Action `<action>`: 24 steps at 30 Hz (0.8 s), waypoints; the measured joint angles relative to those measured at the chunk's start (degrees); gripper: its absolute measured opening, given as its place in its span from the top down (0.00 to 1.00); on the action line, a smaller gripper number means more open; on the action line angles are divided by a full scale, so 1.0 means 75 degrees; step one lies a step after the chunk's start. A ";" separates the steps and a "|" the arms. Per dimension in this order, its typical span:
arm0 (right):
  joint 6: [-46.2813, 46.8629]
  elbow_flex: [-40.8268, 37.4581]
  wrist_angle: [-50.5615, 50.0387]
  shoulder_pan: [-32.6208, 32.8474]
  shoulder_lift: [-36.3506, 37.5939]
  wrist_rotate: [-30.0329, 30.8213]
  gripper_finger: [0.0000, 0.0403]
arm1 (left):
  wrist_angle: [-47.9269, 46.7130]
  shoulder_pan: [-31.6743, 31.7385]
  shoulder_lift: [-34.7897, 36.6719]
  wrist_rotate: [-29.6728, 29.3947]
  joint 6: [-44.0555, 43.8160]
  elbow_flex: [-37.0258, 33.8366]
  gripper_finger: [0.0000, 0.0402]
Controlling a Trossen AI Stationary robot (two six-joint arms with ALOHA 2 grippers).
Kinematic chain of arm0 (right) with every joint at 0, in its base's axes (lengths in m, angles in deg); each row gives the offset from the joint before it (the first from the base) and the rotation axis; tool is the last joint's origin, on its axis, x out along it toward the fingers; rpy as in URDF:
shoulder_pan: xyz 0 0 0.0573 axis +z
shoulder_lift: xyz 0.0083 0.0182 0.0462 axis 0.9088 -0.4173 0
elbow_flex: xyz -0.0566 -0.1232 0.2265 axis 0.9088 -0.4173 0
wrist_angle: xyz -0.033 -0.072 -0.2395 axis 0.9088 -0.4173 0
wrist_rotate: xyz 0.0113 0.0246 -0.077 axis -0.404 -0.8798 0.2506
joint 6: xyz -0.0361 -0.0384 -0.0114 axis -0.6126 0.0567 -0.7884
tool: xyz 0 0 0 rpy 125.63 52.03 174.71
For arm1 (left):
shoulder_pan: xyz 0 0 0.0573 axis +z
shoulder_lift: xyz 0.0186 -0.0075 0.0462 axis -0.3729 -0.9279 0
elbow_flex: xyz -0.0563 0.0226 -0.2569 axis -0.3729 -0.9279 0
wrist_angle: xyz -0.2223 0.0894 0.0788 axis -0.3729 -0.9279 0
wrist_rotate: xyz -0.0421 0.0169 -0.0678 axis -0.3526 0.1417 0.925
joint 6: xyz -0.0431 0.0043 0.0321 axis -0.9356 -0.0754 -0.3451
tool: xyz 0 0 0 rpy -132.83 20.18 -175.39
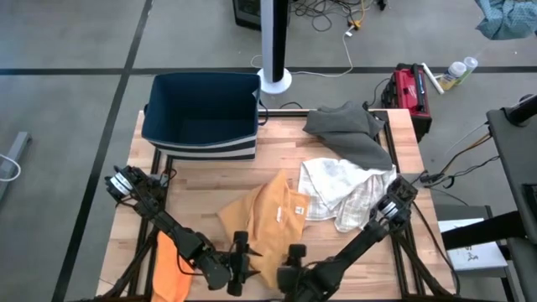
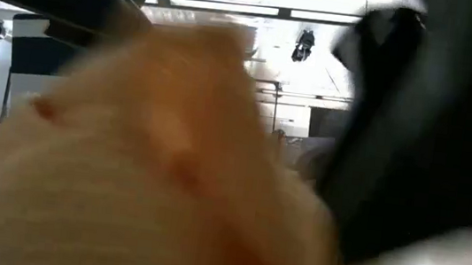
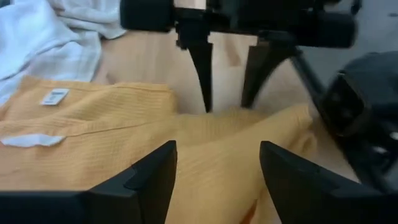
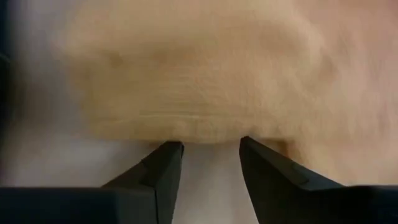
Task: Fold towel
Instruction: Fold the yellow kitchen towel
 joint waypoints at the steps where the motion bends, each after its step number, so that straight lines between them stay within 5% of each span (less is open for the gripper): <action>1: -0.0262 0.0073 0.0255 0.0000 0.0031 0.0110 0.60 | -0.0006 -0.0039 0.0000 0.0034 -0.0039 -0.0001 0.43; 8: -0.1155 0.0635 0.0357 -0.0076 0.0120 0.1354 0.62 | 0.0023 -0.0205 0.0000 0.0277 -0.0307 -0.0003 0.42; 24: -0.0771 0.0662 0.0119 -0.0149 0.0117 0.1307 0.64 | 0.0816 -0.0769 -0.0006 0.0143 -0.0579 0.0096 0.40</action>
